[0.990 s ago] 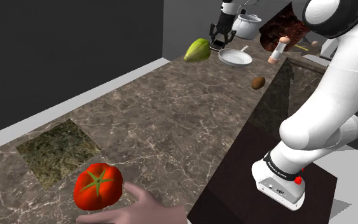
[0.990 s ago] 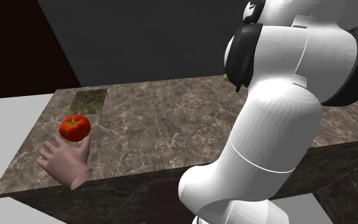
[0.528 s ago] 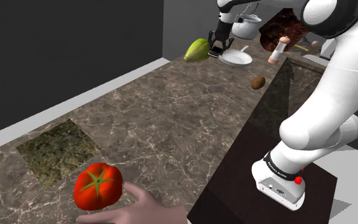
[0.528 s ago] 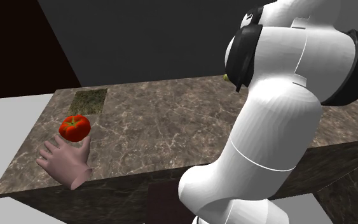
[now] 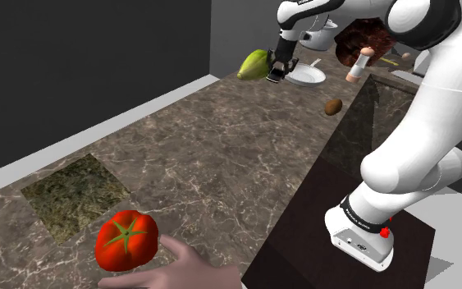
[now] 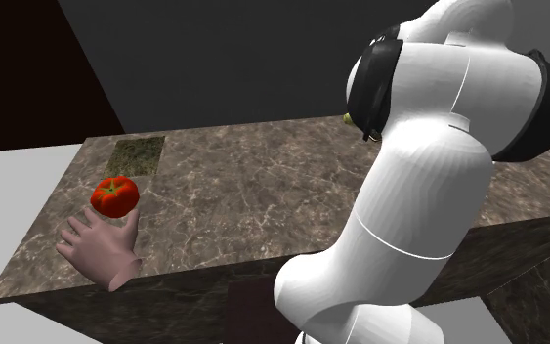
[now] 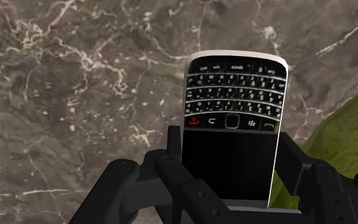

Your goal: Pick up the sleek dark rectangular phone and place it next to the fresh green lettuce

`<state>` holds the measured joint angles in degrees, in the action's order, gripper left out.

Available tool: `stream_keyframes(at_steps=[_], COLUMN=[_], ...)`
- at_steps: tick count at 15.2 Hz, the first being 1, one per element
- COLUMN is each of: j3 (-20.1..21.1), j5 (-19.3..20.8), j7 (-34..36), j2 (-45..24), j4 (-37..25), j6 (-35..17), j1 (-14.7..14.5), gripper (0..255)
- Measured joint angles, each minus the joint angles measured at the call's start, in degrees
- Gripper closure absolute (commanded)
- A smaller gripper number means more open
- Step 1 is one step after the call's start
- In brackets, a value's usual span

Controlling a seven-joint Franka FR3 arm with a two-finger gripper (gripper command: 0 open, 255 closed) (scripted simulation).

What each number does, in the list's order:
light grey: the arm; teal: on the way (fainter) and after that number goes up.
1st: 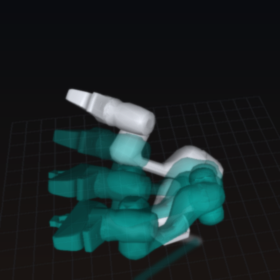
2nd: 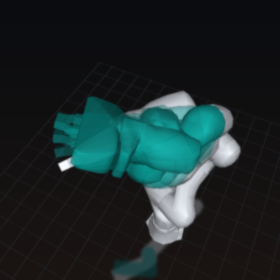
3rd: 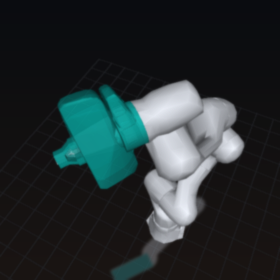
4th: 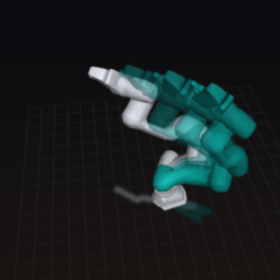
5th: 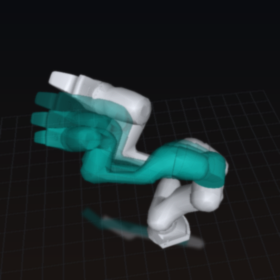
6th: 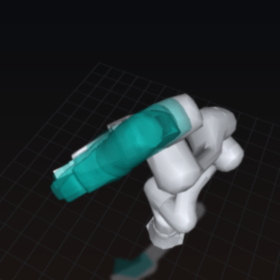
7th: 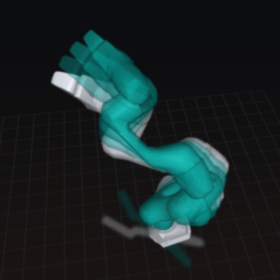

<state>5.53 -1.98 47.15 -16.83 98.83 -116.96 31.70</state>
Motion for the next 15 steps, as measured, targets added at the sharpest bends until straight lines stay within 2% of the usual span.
stream_keyframes(at_steps=[15], j3=[-0.1], j5=[0.2], j7=[-0.3], j2=[-4.0], j4=[5.0], j6=[-9.0], j1=[-0.1], gripper=[255])
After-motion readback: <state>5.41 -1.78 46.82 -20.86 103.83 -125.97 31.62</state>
